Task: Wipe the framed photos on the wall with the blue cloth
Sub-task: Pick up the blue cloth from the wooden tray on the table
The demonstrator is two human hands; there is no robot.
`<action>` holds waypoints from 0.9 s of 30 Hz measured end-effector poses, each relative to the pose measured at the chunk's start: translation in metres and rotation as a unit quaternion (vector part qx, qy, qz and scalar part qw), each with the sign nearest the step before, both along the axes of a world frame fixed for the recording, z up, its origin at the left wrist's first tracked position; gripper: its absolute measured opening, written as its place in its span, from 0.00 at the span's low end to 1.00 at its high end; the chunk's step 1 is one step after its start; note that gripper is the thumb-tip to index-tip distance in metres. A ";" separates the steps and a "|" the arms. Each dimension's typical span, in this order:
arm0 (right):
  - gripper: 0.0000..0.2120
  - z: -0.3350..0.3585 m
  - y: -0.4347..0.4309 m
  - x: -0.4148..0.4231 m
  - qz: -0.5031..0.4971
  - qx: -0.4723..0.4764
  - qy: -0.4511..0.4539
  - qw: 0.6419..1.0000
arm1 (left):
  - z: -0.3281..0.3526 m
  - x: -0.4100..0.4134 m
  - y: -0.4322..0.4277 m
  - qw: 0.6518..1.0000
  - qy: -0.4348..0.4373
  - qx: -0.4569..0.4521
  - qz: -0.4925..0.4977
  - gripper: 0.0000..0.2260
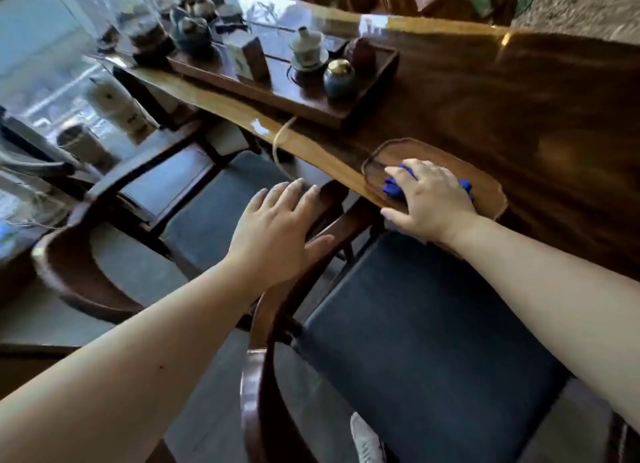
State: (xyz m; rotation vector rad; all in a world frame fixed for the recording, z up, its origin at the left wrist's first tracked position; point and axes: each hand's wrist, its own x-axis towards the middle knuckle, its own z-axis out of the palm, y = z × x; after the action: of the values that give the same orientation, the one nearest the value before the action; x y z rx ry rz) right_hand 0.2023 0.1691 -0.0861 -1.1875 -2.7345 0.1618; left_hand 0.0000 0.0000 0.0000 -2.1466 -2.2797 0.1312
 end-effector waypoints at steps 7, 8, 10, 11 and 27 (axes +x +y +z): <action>0.36 -0.052 0.046 0.007 -0.074 -0.061 -0.082 0.992 | -0.037 0.005 0.022 1.000 -0.008 -0.006 0.005 0.34; 0.36 -0.054 0.050 0.006 -0.067 -0.075 -0.094 0.990 | -0.038 0.001 0.022 1.000 -0.006 -0.007 0.008 0.34; 0.34 -0.060 0.057 0.002 -0.056 -0.082 -0.114 0.988 | -0.043 -0.006 0.024 1.000 0.000 -0.014 0.016 0.34; 0.33 -0.062 0.058 0.002 -0.051 -0.067 -0.118 0.989 | -0.044 -0.009 0.023 1.000 0.001 -0.019 0.019 0.34; 0.20 -0.007 -0.028 -0.050 0.020 -0.062 0.066 0.996 | -0.010 -0.060 -0.066 0.994 0.061 -0.041 0.082 0.34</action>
State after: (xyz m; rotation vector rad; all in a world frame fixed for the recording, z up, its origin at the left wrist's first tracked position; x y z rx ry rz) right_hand 0.1520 0.1412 -0.0929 -1.1092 -2.6672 0.4060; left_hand -0.0601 -0.0664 -0.0098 -1.9230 -2.4167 0.3510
